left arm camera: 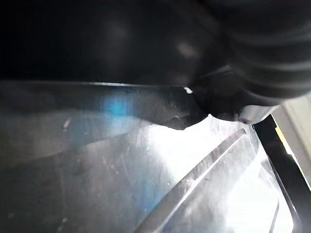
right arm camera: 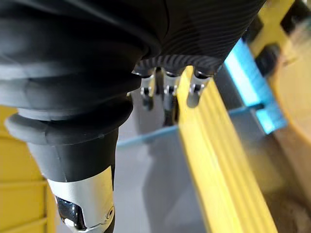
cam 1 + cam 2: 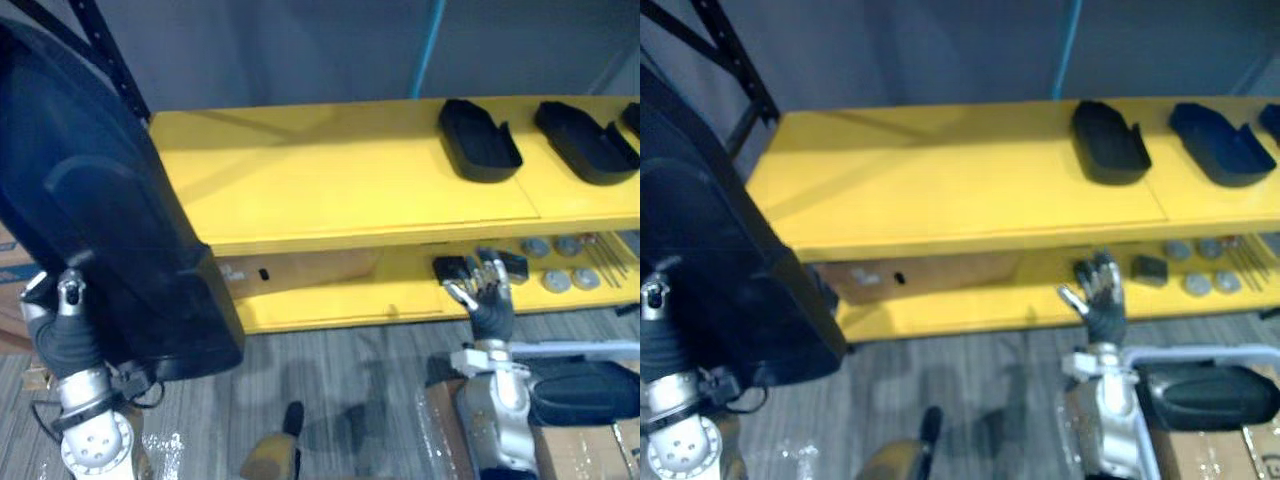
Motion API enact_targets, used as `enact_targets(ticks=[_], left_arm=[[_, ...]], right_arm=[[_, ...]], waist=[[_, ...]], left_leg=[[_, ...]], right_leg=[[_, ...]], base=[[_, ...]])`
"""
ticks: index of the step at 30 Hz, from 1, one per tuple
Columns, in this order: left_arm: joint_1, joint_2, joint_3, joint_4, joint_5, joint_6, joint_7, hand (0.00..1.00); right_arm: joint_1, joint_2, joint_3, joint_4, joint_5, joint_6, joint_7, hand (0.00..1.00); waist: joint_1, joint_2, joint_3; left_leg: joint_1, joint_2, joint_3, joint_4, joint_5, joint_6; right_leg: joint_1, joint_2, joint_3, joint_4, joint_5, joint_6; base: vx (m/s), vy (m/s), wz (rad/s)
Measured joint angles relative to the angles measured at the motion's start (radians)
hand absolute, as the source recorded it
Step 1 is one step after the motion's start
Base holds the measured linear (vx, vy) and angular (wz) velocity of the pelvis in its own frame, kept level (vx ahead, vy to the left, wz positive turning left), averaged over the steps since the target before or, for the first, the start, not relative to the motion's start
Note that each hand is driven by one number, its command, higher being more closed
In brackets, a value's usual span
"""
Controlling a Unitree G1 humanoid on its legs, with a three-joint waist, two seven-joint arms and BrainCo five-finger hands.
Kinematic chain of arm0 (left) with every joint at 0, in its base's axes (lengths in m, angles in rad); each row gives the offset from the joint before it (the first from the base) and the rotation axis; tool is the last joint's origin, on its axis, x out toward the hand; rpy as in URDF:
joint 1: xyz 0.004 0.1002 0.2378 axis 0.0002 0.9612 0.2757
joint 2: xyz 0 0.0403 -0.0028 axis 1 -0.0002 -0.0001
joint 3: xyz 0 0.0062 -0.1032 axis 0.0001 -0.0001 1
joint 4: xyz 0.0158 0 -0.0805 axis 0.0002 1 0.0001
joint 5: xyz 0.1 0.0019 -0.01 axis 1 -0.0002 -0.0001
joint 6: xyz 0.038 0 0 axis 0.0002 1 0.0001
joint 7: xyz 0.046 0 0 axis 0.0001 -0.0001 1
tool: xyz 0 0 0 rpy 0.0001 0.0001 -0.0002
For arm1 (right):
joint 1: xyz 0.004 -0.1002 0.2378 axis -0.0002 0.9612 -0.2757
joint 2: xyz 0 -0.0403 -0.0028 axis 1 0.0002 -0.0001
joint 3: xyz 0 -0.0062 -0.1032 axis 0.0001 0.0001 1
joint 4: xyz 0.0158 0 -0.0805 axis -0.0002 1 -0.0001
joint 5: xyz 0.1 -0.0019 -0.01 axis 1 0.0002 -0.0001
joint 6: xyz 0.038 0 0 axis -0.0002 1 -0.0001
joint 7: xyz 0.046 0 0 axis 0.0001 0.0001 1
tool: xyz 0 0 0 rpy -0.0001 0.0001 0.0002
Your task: Walk over and take plastic housings, then place them on the shelf
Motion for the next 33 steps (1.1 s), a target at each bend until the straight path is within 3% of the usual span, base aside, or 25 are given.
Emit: enact_targets(ticks=[1,2,3,6,7,9,11,13,14,16,17,18,19,20,23,27,29,33], left_arm=[[-0.011,0.01,-0.004,-0.001,0.005,0.003,0.0,1.0],[-0.013,0.018,-0.003,-0.002,0.006,0.004,0.001,1.0],[-0.02,0.035,-0.002,-0.001,0.007,0.007,0.008,1.0],[-0.037,0.039,-0.004,0.005,0.012,0.029,0.029,1.0],[-0.068,0.051,-0.011,0.019,0.013,0.047,0.032,1.0],[-0.119,0.066,-0.028,0.041,0.02,0.06,0.048,1.0],[-0.198,0.086,-0.079,0.117,0.022,0.066,0.06,1.0],[-0.202,0.085,-0.106,0.133,0.038,0.079,0.059,1.0],[-0.182,0.085,-0.117,0.128,0.04,0.08,0.058,1.0],[-0.146,0.068,-0.122,0.121,0.04,0.079,0.056,1.0],[-0.115,0.03,-0.123,0.12,0.042,0.08,0.05,1.0],[-0.094,0.012,-0.123,0.115,0.041,0.08,0.049,1.0],[-0.085,0.005,-0.122,0.108,0.041,0.08,0.048,1.0],[-0.069,-0.003,-0.122,0.089,0.041,0.075,0.048,1.0],[-0.072,-0.002,-0.121,0.05,0.041,0.043,0.045,1.0],[-0.09,0.002,-0.12,0.045,0.032,0.037,0.025,1.0],[-0.108,0.015,-0.122,0.045,0.029,0.039,-0.003,1.0],[-0.142,0.038,-0.159,0.045,0.019,0.071,-0.061,1.0]], right_arm=[[0.006,0.005,-0.005,0.0,0.0,-0.001,0.0,0.0],[0.001,0.006,-0.007,0.0,0.0,-0.003,0.001,0.0],[-0.016,0.008,-0.004,0.0,-0.002,-0.006,0.004,0.0],[-0.055,0.009,-0.006,0.0,-0.013,-0.007,0.007,0.0],[-0.066,0.008,-0.017,-0.002,-0.013,-0.009,0.007,0.0],[-0.064,0.004,-0.038,-0.004,-0.014,-0.026,0.001,0.0],[-0.053,0.001,-0.083,-0.032,-0.013,-0.046,-0.009,0.0],[-0.032,-0.002,-0.1,-0.089,-0.02,-0.068,-0.034,0.0],[-0.031,-0.003,-0.102,-0.122,-0.023,-0.085,-0.056,0.0],[-0.042,-0.015,-0.098,-0.147,-0.057,-0.094,-0.088,0.0],[-0.06,-0.037,-0.096,-0.153,-0.097,-0.097,-0.14,0.0],[-0.066,-0.049,-0.098,-0.157,-0.128,-0.099,-0.18,0.0],[-0.068,-0.053,-0.099,-0.16,-0.144,-0.106,-0.209,0.0],[-0.072,-0.053,-0.101,-0.176,-0.212,-0.117,-0.297,0.0],[-0.084,-0.055,-0.132,-0.249,-0.357,-0.14,-0.465,0.0],[-0.084,-0.056,-0.227,-0.314,-0.444,-0.154,-0.601,0.0],[-0.064,-0.056,-0.308,-0.337,-0.459,-0.151,-0.664,0.0],[-0.026,-0.056,-0.393,-0.357,-0.435,-0.131,-0.699,0.0]], waist=[[-0.009,0.011,-0.009],[-0.012,0.011,-0.01],[-0.012,0.012,-0.012],[-0.02,0.019,-0.009],[-0.032,0.037,-0.006],[-0.043,0.037,-0.009],[-0.063,0.035,-0.011],[-0.081,0.023,-0.022],[-0.082,0.012,-0.035],[-0.071,0.012,-0.058],[-0.051,0.045,-0.076],[-0.05,0.069,-0.091],[-0.051,0.078,-0.096],[-0.051,0.094,-0.106],[-0.06,0.111,-0.122],[-0.087,0.113,-0.123],[-0.109,0.101,-0.135],[-0.138,0.093,-0.169]], left_leg=[[0.011,0.011,-0.017,-0.002,-0.006,0.008],[0.026,0.018,-0.018,-0.014,-0.01,0.014],[0.067,0.038,-0.021,-0.048,-0.017,0.027],[0.115,0.065,-0.022,-0.055,-0.034,0.039],[0.133,0.082,-0.045,-0.058,-0.042,0.026],[0.148,0.086,-0.074,-0.075,-0.047,0.019],[0.157,0.069,-0.142,-0.077,-0.056,0.006],[0.162,0.045,-0.18,-0.075,-0.062,-0.003],[0.163,0.028,-0.181,-0.073,-0.072,-0.017],[0.164,0.021,-0.178,-0.057,-0.099,-0.028],[0.162,0.047,-0.157,-0.034,-0.123,-0.053],[0.168,0.067,-0.138,-0.035,-0.13,-0.055],[0.178,0.078,-0.126,-0.04,-0.135,-0.053],[0.196,0.096,-0.1,-0.053,-0.137,-0.052],[0.204,0.12,-0.064,-0.075,-0.138,-0.053],[0.213,0.124,-0.057,-0.079,-0.137,-0.053],[0.212,0.123,-0.057,-0.083,-0.136,-0.053],[0.215,0.121,-0.038,-0.108,-0.117,-0.061]], right_leg=[[-0.093,-0.016,0.024,0.171,0.082,-0.04],[-0.124,-0.023,0.028,0.232,0.138,-0.041],[-0.183,-0.04,0.03,0.343,0.233,-0.046],[-0.235,-0.033,0.03,0.357,0.158,0.016],[-0.249,0.003,0.035,0.264,0.133,0.06],[-0.261,0.053,0.088,0.132,0.116,0.09],[-0.27,0.114,0.218,-0.057,0.13,0.116],[-0.27,0.117,0.25,-0.118,0.159,0.145],[-0.267,0.11,0.243,-0.156,0.23,0.133],[-0.23,0.106,0.219,-0.223,0.256,0.139],[-0.179,0.132,0.211,-0.307,0.273,0.142],[-0.148,0.152,0.199,-0.352,0.289,0.133],[-0.128,0.16,0.191,-0.374,0.294,0.13],[-0.104,0.179,0.191,-0.402,0.305,0.122],[-0.096,0.201,0.192,-0.436,0.316,0.111],[-0.076,0.205,0.189,-0.461,0.328,0.108],[-0.063,0.203,0.179,-0.472,0.33,0.108],[-0.06,0.192,0.16,-0.474,0.33,0.108]], base=[[0.07,0.243,0.24],[0.08,0.26,0.02],[0.07,0.201,-0.15],[0.13,0.185,-0.1],[0.2,0.11,0.14],[0.2,0.053,0.46],[0.18,-0.029,0.87],[0.16,-0.091,0.97],[0.23,-0.187,0.86],[0.19,-0.197,0.23],[0.17,-0.177,-0.04],[0.18,-0.175,-0.02],[0.14,-0.143,0.01],[0.1,-0.115,-0.04],[0.06,-0.105,-0.13],[0.01,-0.016,-0.03],[0.0,0.003,0.11],[-0.01,0.007,0.15]])
